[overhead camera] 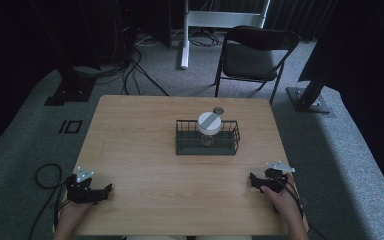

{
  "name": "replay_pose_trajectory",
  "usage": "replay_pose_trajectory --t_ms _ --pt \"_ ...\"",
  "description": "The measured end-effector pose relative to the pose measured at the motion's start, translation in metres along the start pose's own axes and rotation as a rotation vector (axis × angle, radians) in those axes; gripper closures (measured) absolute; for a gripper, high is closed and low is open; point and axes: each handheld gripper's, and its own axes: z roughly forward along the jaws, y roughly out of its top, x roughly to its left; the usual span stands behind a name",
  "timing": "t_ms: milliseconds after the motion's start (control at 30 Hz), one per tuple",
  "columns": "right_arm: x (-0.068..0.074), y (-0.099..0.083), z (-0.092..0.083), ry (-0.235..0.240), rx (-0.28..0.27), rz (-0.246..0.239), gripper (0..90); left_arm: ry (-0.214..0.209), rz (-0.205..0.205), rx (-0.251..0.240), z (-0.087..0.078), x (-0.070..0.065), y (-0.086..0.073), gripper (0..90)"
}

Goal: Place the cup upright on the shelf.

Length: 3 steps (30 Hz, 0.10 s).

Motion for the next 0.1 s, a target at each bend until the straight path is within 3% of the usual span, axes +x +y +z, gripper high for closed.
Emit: replay_pose_trajectory --t_ms 100 --pt "0.0 0.0001 0.0001 0.0 0.0 -0.001 11.6 0.0 0.0 0.0 0.0 0.0 0.0 0.6"
